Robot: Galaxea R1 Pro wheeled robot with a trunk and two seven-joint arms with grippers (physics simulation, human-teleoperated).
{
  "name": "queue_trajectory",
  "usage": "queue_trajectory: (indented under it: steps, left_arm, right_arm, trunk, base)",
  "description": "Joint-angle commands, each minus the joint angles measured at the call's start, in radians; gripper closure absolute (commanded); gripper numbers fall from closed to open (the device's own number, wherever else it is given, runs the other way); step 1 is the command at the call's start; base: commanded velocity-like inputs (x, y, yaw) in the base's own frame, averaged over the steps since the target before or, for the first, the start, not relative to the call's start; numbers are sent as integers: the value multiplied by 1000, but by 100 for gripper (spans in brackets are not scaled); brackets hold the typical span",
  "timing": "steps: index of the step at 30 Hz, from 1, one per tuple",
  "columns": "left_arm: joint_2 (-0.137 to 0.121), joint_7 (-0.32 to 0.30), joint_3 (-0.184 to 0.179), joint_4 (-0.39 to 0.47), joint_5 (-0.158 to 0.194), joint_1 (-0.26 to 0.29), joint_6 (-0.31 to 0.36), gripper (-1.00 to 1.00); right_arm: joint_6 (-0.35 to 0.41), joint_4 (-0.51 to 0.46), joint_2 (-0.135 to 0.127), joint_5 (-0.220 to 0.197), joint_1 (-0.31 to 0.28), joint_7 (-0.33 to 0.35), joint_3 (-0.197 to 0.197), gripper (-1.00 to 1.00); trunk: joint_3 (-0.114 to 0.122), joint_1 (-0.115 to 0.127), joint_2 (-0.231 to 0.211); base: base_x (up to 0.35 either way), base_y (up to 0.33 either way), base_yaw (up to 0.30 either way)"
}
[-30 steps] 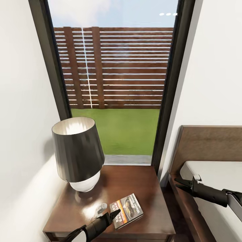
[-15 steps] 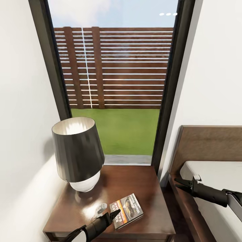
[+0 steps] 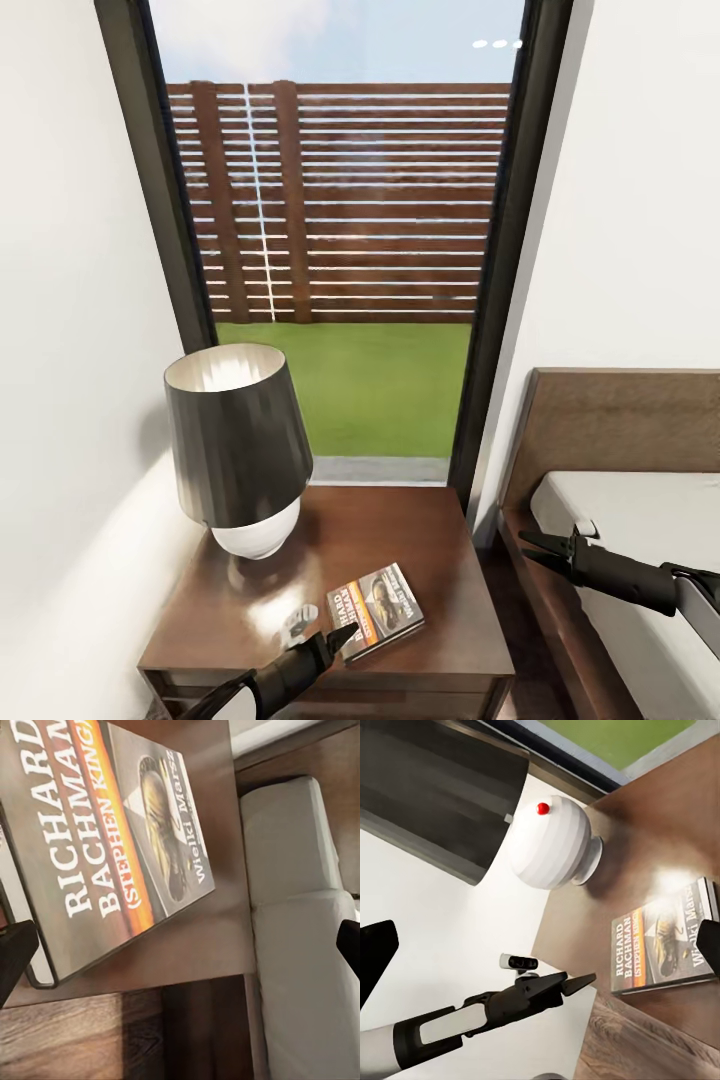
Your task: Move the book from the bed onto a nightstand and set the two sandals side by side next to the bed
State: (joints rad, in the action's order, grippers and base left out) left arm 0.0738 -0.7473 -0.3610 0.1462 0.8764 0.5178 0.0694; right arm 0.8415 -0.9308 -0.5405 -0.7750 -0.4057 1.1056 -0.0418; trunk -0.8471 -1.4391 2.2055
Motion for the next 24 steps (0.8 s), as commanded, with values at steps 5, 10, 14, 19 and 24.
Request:
queue_trajectory:
  steps: [5,10,14,19,24]
  left_arm:
    - [0,-2,-4,-1,10,1,8,-100]
    - [1,-1,-4,-1,10,1,10,-100]
    - [1,-1,-4,-1,10,1,10,-100]
    - [1,-2,-4,-1,10,1,10,-100]
    - [1,-2,-4,-1,10,1,8,-100]
  right_arm:
    - [5,0,-1,-6,-1,-1,-3,-100]
    - [5,1,-1,-6,-1,-1,-3,-100]
    - [5,1,-1,-6,-1,-1,-3,-100]
    - [5,1,-1,-5,-1,-1,-3,-100]
    - [5,1,0,-4,-1,-4,-3,-100]
  trunk:
    - [-1,0,0]
    - [-1,0,0]
    - [-1,0,0]
    - [-1,0,0]
    - [-1,0,0]
  base:
    - [-1,0,0]
    - [-112,0,0]
    - [-288,0,0]
    - [-330,0,0]
    - [-292,0,0]
